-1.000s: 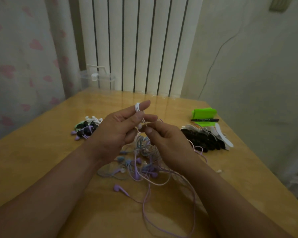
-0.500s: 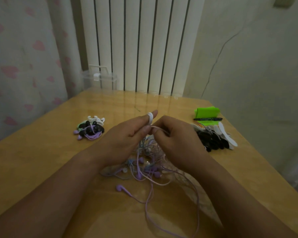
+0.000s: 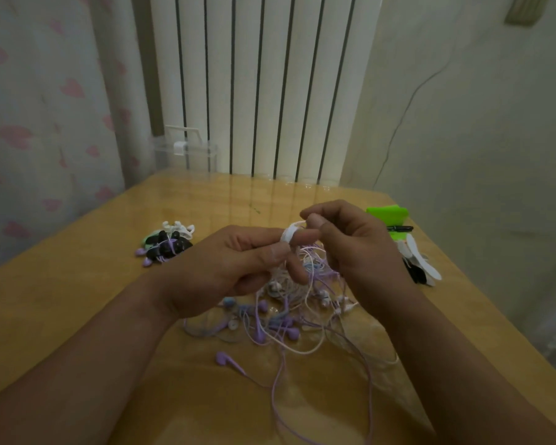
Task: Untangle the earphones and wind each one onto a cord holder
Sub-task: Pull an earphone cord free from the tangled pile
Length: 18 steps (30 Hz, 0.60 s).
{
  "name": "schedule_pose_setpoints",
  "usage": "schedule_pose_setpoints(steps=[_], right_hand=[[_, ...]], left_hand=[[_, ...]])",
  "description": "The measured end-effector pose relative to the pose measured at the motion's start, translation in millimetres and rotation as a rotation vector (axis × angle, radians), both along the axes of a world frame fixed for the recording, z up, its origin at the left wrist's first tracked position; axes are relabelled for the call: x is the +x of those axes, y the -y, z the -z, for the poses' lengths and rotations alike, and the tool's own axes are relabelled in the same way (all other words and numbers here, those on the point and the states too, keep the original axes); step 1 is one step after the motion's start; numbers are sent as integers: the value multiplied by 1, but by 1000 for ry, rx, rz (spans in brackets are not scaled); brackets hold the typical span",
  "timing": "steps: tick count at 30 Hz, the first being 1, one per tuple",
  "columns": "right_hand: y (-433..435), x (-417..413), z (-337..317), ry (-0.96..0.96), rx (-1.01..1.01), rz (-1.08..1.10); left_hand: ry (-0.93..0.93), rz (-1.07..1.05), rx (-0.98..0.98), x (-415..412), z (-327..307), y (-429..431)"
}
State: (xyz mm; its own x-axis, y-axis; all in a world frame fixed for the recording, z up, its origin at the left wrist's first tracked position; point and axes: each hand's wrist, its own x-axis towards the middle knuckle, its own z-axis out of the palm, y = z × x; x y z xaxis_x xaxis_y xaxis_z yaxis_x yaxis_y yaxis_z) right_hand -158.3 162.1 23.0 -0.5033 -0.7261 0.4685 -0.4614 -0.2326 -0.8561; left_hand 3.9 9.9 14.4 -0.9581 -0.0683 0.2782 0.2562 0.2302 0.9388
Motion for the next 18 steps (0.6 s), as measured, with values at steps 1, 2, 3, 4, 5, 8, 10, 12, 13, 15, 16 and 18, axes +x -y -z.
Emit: schedule_pose_setpoints(steps=[1,2,3,4,5,8,10,12,13,15,16,18], right_hand=[[2,1,3,-18,27,17],[5,2,6,-52,72,39],[8,5,11,-102,128,61],[11,8,16,-167,182,80],[14,11,20,-234,227,84],[17,20,25,-359,309,38],[17,23,25,-369,310,41],[16,24,24,-394,302,58],[15,24,24,-413,303,64],[15,22,23,-445,308,76],[14,21,23,-456,307,89],[13,22,22,-458,286,121]], left_hand=[[-24,8,57,0,1,0],[-53,-6,128,-1,1,1],[-78,-39,202,-2,2,2],[-98,-86,260,-3,2,2],[-116,-149,286,-3,2,3],[-153,-340,244,-4,1,6],[-151,-410,148,-5,2,4],[-132,-458,41,-6,3,0],[-117,-482,-9,-7,4,-2],[-93,-546,-138,-9,8,-1],[-80,-563,-214,-10,11,0],[-36,-550,-348,-10,14,2]])
